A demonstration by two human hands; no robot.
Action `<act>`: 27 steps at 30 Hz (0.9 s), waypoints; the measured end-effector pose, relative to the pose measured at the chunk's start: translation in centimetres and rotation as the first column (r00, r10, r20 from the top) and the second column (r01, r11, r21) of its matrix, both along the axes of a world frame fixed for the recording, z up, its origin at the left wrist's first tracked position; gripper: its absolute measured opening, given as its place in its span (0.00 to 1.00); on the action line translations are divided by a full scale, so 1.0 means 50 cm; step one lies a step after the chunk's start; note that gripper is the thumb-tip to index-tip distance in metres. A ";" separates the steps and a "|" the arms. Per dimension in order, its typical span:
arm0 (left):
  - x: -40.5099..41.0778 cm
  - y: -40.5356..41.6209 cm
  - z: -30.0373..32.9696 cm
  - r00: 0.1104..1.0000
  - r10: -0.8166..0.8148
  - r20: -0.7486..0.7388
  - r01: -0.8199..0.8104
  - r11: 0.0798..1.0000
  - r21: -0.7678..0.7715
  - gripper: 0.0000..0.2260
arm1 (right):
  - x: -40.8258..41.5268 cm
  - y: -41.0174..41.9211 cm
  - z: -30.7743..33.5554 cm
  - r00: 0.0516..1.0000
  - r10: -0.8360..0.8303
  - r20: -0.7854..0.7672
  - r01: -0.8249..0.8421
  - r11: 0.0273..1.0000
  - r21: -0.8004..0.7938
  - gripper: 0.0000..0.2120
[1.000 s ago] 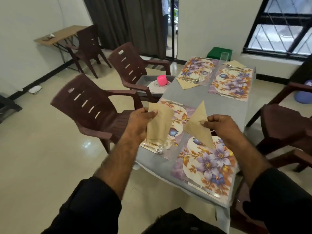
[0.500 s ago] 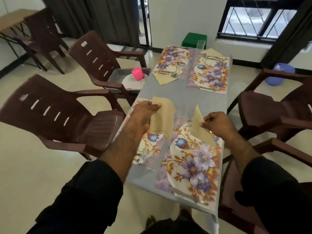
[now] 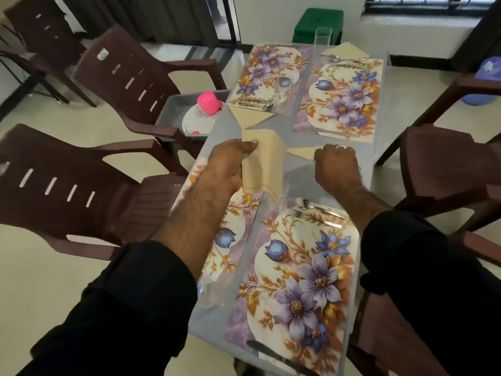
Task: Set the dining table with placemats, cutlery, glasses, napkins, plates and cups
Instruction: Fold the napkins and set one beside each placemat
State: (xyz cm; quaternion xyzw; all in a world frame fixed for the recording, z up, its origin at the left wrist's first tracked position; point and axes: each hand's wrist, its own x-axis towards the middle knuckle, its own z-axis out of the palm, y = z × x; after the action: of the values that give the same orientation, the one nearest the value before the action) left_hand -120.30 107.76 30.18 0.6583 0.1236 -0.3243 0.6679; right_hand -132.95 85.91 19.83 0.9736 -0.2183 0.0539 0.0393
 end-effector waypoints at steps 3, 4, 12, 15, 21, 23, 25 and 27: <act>0.002 -0.005 -0.037 1.000 -0.003 -0.022 0.003 1.000 0.004 0.07 | -0.009 0.000 -0.082 0.986 0.079 -0.144 -0.076 0.997 0.024 0.10; 0.001 -0.004 -0.045 1.000 0.003 -0.029 -0.002 1.000 0.012 0.06 | -0.015 0.003 -0.102 0.980 0.099 -0.175 -0.094 0.995 0.039 0.10; 0.026 0.014 -0.049 0.999 0.050 -0.021 -0.048 0.996 0.078 0.09 | -0.048 0.017 -0.143 0.952 0.134 -0.276 -0.111 0.989 0.098 0.12; 0.031 0.012 -0.040 0.999 0.052 -0.010 -0.052 0.996 0.071 0.07 | -0.055 0.016 -0.145 0.947 0.141 -0.287 -0.116 0.988 0.104 0.13; 0.019 0.008 -0.037 0.999 0.039 -0.017 -0.037 0.997 0.071 0.11 | -0.061 0.016 -0.145 0.939 0.155 -0.307 -0.118 0.984 0.136 0.13; 0.013 0.010 -0.036 0.999 0.030 -0.018 -0.029 0.997 0.069 0.06 | -0.063 0.018 -0.143 0.938 0.161 -0.308 -0.119 0.981 0.150 0.13; 0.010 0.014 -0.034 0.999 0.033 -0.022 -0.032 0.997 0.067 0.04 | -0.066 0.017 -0.135 0.941 0.152 -0.303 -0.105 0.981 0.166 0.14; 0.010 0.020 -0.031 0.999 0.034 -0.030 -0.032 0.997 0.074 0.05 | -0.066 0.014 -0.126 0.945 0.141 -0.295 -0.080 0.974 0.211 0.14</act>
State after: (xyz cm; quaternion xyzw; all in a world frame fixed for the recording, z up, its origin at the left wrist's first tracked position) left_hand -119.82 108.75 28.63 0.6752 0.1566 -0.3187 0.6465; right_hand -136.23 86.61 13.54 0.9799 -0.1585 -0.1181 -0.0265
